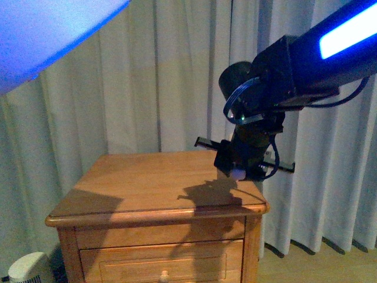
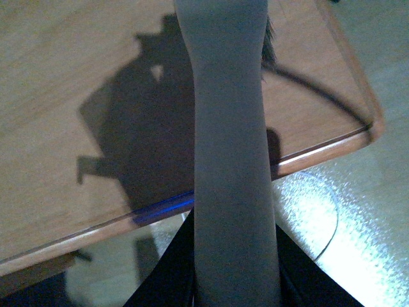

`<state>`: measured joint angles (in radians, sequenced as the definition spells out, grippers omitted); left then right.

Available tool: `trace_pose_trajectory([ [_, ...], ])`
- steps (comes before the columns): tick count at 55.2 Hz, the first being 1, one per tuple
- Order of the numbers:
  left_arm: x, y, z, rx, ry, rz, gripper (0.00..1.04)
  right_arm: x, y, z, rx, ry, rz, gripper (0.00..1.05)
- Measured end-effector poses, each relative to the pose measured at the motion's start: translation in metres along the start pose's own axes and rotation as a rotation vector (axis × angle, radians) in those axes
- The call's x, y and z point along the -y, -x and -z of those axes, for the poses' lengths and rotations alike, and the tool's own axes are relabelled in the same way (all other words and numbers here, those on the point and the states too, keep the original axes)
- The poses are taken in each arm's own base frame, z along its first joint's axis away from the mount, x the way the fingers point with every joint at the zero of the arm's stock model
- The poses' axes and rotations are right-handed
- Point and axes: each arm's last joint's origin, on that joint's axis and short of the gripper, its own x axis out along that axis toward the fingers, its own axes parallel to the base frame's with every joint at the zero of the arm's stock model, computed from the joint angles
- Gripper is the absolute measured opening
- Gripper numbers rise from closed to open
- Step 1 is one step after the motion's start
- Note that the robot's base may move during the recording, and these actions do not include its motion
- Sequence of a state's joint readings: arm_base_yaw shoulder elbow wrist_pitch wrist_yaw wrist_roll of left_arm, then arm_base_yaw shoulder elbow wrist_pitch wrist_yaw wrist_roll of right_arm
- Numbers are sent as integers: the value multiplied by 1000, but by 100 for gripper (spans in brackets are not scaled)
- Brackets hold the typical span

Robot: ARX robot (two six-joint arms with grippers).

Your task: Clean up trash

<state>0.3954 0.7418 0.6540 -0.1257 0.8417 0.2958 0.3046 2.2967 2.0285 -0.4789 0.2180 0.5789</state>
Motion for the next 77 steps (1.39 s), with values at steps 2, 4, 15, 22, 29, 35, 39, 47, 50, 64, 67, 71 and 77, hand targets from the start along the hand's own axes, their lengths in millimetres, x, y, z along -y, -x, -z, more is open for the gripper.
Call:
trace_pose_trajectory([
  [2, 0, 0, 0, 0, 0, 0, 29, 1, 8, -3, 25, 12, -4, 20],
  [4, 0, 0, 0, 0, 0, 0, 29, 2, 18, -6, 50, 20, -7, 20],
  [15, 0, 0, 0, 0, 0, 0, 29, 16, 88, -17, 214, 66, 3, 20],
  [22, 0, 0, 0, 0, 0, 0, 29, 30, 121, -12, 268, 60, 38, 20],
  [29, 0, 0, 0, 0, 0, 0, 29, 46, 147, 0, 302, 51, 62, 20],
  [35, 0, 0, 0, 0, 0, 0, 29, 61, 175, 12, 337, 50, 79, 20],
  [39, 0, 0, 0, 0, 0, 0, 29, 66, 193, 17, 364, 52, 71, 20],
  [47, 0, 0, 0, 0, 0, 0, 29, 71, 228, 28, 410, 68, 50, 20],
  [50, 0, 0, 0, 0, 0, -1, 29, 73, 237, 32, 421, 72, 44, 20],
  [64, 0, 0, 0, 0, 0, 0, 29, 84, 278, 58, 456, 87, 26, 20],
  [67, 0, 0, 0, 0, 0, 0, 29, 86, 285, 63, 462, 91, 28, 20],
  [71, 0, 0, 0, 0, 0, 0, 29, 88, 293, 72, 464, 99, 29, 20],
  [77, 0, 0, 0, 0, 0, 0, 29, 90, 303, 85, 471, 113, 44, 20],
])
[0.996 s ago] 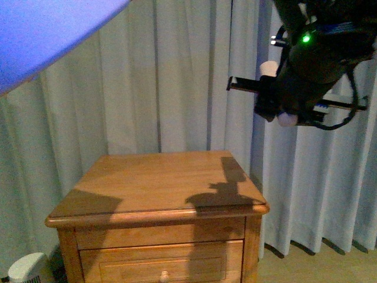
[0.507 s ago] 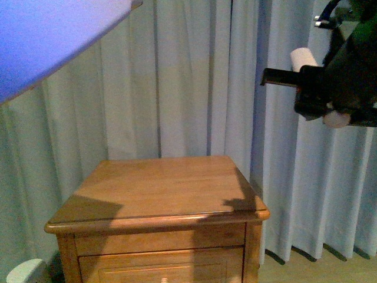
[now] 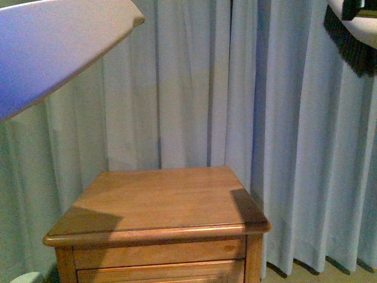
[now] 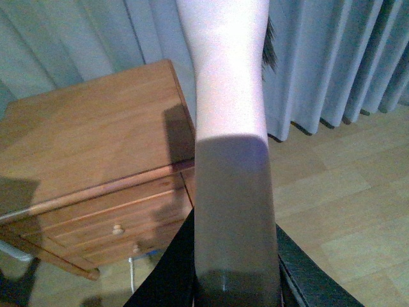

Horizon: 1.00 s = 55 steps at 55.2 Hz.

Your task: Clean up trash

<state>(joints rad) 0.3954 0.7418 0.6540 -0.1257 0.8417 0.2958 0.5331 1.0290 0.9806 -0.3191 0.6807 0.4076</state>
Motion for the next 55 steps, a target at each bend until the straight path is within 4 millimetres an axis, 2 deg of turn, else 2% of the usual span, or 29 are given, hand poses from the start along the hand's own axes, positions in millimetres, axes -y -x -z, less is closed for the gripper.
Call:
trace_pose_trajectory([
  [23, 0, 0, 0, 0, 0, 0, 29, 14, 44, 35, 2, -6, 47, 20],
  [32, 0, 0, 0, 0, 0, 0, 29, 15, 49, 47, -14, -21, 56, 20],
  [55, 0, 0, 0, 0, 0, 0, 29, 15, 52, 46, 13, -27, 75, 20],
])
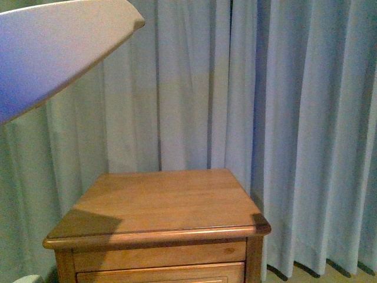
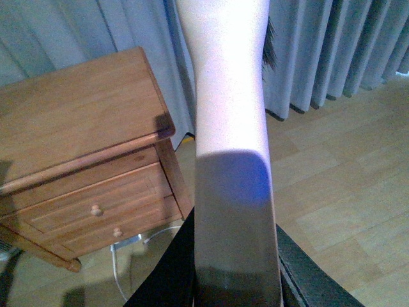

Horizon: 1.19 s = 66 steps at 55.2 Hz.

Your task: Clean up trash

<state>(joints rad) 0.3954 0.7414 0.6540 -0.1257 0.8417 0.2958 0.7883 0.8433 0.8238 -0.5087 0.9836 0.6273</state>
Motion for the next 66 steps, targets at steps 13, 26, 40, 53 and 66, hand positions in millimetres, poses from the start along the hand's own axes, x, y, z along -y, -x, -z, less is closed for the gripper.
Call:
trace_pose_trajectory([
  [13, 0, 0, 0, 0, 0, 0, 29, 0, 0, 0, 0, 0, 0, 20],
  [26, 0, 0, 0, 0, 0, 0, 29, 0, 0, 0, 0, 0, 0, 20],
  [40, 0, 0, 0, 0, 0, 2, 29, 0, 0, 0, 3, 0, 4, 20],
  [53, 0, 0, 0, 1, -4, 4, 29, 0, 0, -1, 6, -1, 7, 20],
  [66, 0, 1, 0, -1, -4, -9, 29, -1, 0, 0, -3, 9, -4, 20],
])
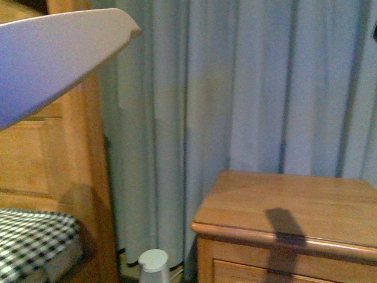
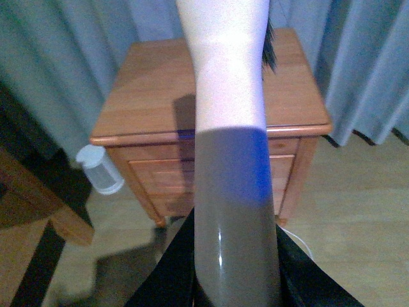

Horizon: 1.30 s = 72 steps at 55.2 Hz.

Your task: Clean up trash

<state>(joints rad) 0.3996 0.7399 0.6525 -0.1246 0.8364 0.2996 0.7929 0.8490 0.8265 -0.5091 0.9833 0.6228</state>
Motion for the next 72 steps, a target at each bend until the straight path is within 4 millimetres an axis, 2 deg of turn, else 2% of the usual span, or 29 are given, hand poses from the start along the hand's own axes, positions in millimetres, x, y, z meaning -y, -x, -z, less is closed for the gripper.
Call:
trace_pose_trajectory([
  [72, 1, 0, 0, 2, -2, 3, 29, 0, 0, 0, 3, 4, 3, 20],
])
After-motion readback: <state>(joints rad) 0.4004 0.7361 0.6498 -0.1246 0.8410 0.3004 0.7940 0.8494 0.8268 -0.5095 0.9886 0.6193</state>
